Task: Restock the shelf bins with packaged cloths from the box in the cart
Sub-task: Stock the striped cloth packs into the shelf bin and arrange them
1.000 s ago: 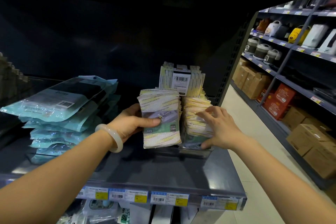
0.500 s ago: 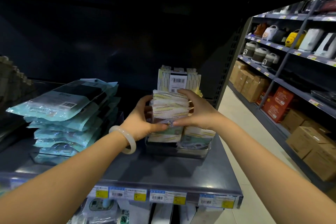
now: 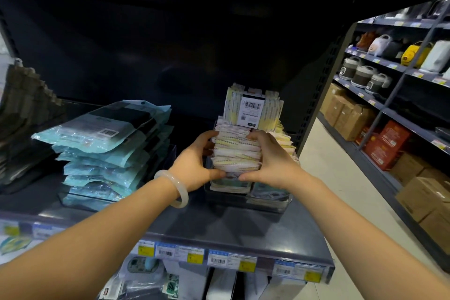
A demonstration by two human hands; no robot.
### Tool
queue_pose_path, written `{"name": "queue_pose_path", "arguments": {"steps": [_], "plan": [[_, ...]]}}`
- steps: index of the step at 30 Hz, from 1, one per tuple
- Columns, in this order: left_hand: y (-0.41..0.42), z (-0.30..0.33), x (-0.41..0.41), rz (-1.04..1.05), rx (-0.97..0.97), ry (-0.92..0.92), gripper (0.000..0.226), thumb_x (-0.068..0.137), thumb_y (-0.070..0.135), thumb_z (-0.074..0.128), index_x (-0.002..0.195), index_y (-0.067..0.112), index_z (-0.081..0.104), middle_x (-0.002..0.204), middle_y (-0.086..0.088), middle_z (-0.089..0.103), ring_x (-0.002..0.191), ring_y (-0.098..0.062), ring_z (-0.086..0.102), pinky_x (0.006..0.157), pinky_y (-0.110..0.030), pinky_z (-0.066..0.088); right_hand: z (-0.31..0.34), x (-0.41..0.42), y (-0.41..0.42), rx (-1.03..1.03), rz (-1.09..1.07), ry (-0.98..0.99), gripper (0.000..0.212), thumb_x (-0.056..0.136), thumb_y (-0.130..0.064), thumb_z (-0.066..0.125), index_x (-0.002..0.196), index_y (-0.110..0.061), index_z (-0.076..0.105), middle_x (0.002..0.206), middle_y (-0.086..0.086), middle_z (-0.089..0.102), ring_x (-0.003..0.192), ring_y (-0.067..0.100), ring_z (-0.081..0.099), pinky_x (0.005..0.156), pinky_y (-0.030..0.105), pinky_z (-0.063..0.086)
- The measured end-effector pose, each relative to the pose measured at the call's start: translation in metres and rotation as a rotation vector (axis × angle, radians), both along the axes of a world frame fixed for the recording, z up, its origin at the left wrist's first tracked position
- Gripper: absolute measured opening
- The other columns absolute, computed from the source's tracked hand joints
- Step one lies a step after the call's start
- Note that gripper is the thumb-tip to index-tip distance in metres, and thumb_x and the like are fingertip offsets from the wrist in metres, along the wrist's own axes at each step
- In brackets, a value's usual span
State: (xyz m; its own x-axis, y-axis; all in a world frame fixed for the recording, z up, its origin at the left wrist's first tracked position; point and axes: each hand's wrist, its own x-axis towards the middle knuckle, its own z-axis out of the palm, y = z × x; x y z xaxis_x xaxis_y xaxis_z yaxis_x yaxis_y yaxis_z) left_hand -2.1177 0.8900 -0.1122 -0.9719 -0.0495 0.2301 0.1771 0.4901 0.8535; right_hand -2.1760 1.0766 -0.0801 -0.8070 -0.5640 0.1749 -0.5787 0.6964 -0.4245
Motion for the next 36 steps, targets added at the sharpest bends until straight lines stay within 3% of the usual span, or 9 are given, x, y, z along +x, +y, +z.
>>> {"name": "queue_pose_path", "arguments": {"steps": [4,12,18,27,30,36], "plan": [[-0.001,0.001,-0.001,0.001,0.009,-0.008,0.084,0.069,0.014,0.082,0.137,0.025,0.035,0.112,0.008,0.056,0.108,-0.013,0.058,0.097,-0.032,0.048,0.004,0.000,-0.003,0.039,-0.002,-0.004,0.093,0.062,-0.034,0.086,0.136,-0.017,0.031,0.135,0.005,0.038,0.121,0.022,0.043,0.097,0.032,0.040],[-0.004,0.006,-0.006,-0.006,0.067,-0.073,0.083,0.068,0.012,0.083,0.136,0.021,0.036,0.115,-0.002,0.058,0.108,-0.019,0.060,0.095,-0.037,0.051,0.011,-0.005,-0.005,0.027,0.004,-0.085,0.092,0.061,-0.034,0.087,0.133,-0.019,0.032,0.126,-0.004,0.042,0.113,0.015,0.044,0.087,0.027,0.038],[-0.007,0.010,-0.007,-0.069,-0.022,-0.164,0.098,0.067,0.009,0.083,0.144,0.020,0.025,0.118,0.004,0.051,0.113,-0.013,0.051,0.095,-0.027,0.045,0.013,-0.007,0.008,-0.010,0.032,-0.136,0.090,0.062,-0.032,0.087,0.133,-0.023,0.033,0.119,-0.013,0.038,0.110,0.008,0.042,0.090,0.021,0.036],[-0.010,0.008,-0.008,-0.085,-0.094,-0.156,0.097,0.067,0.008,0.083,0.144,0.020,0.026,0.123,0.004,0.050,0.116,-0.013,0.051,0.099,-0.027,0.044,0.011,-0.013,0.001,0.022,0.028,-0.169,0.092,0.064,-0.033,0.086,0.135,-0.022,0.029,0.128,-0.007,0.042,0.114,0.011,0.044,0.095,0.024,0.038],[-0.009,0.006,-0.008,-0.080,-0.106,-0.120,0.094,0.068,0.008,0.082,0.144,0.021,0.027,0.129,0.003,0.051,0.119,-0.013,0.052,0.101,-0.029,0.044,0.012,-0.013,-0.003,0.059,0.009,-0.156,0.092,0.065,-0.034,0.085,0.136,-0.021,0.028,0.131,-0.004,0.041,0.110,0.010,0.040,0.090,0.024,0.036],[-0.010,0.013,-0.011,-0.073,-0.149,-0.070,0.099,0.070,0.009,0.080,0.147,0.026,0.020,0.122,0.014,0.046,0.116,-0.004,0.046,0.097,-0.021,0.040,0.012,-0.012,-0.009,0.097,0.008,-0.079,0.090,0.066,-0.034,0.083,0.136,-0.019,0.030,0.137,0.000,0.038,0.122,0.016,0.041,0.089,0.022,0.034]]}}
